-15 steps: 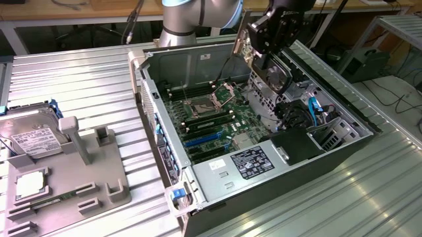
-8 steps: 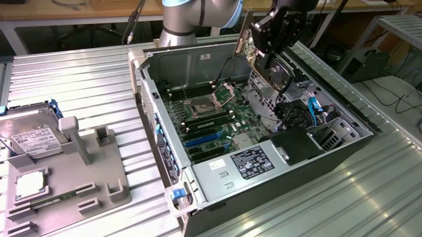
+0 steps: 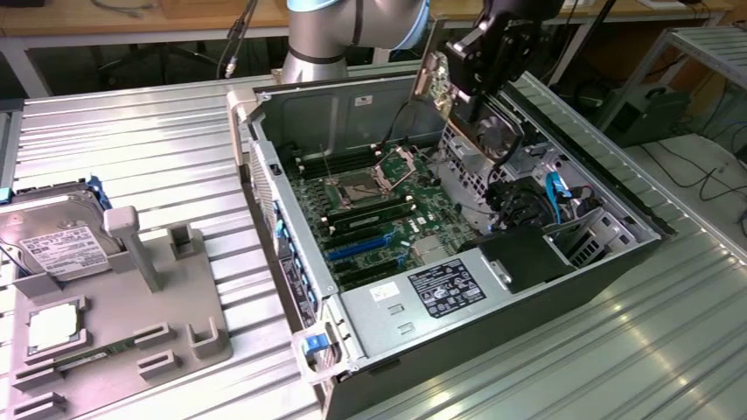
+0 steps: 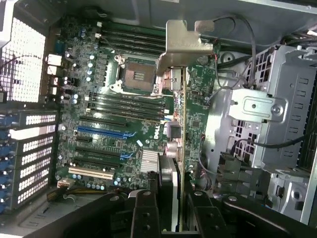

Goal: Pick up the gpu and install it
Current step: 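Insert the gpu into the slot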

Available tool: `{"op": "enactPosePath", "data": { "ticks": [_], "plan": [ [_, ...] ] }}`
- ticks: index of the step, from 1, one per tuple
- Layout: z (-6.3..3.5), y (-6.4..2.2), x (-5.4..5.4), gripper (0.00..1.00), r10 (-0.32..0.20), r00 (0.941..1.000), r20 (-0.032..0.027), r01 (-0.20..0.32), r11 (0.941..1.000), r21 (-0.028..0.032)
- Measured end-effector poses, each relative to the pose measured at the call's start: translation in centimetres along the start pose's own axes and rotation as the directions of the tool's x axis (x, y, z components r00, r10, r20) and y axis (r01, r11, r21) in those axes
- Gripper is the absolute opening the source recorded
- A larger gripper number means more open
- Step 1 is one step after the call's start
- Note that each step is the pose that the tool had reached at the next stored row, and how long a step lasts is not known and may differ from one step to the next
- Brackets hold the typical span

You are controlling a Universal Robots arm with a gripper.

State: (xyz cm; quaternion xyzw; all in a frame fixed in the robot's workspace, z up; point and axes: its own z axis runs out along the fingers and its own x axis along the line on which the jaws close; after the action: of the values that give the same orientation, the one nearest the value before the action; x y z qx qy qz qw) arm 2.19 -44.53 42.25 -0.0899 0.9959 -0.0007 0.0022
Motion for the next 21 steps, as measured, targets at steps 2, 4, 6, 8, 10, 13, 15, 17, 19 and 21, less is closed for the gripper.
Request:
{"op": "enactPosePath", "data": {
  "ticks": [2, 4, 6, 8, 10, 13, 15, 17, 19, 21],
  "plan": [
    [0.00, 0.00, 0.00, 0.28, -0.040, 0.9992, 0.0000, 0.040, 0.9992, -0.0001],
    [0.00, 0.00, 0.00, 0.28, -0.074, 0.9972, 0.0001, 0.074, 0.9972, -0.0002],
    [0.00, 0.00, 0.00, 0.28, -0.111, 0.9939, 0.0002, 0.111, 0.9939, -0.0004],
    [0.00, 0.00, 0.00, 0.28, -0.158, 0.9874, 0.0003, 0.158, 0.9874, -0.0006],
    [0.00, 0.00, 0.00, 0.28, -0.205, 0.9788, 0.0004, 0.205, 0.9788, -0.0009],
    [0.00, 0.00, 0.00, 0.28, -0.270, 0.9629, 0.0006, 0.270, 0.9629, -0.0011],
    [0.00, 0.00, 0.00, 0.28, -0.305, 0.9524, 0.0007, 0.305, 0.9524, -0.0012],
    [0.00, 0.00, 0.00, 0.28, -0.340, 0.9404, 0.0008, 0.340, 0.9404, -0.0013],
    [0.00, 0.00, 0.00, 0.28, -0.374, 0.9275, 0.0010, 0.374, 0.9275, -0.0015],
    [0.00, 0.00, 0.00, 0.28, -0.422, 0.9065, 0.0011, 0.422, 0.9065, -0.0016]
  ]
}}
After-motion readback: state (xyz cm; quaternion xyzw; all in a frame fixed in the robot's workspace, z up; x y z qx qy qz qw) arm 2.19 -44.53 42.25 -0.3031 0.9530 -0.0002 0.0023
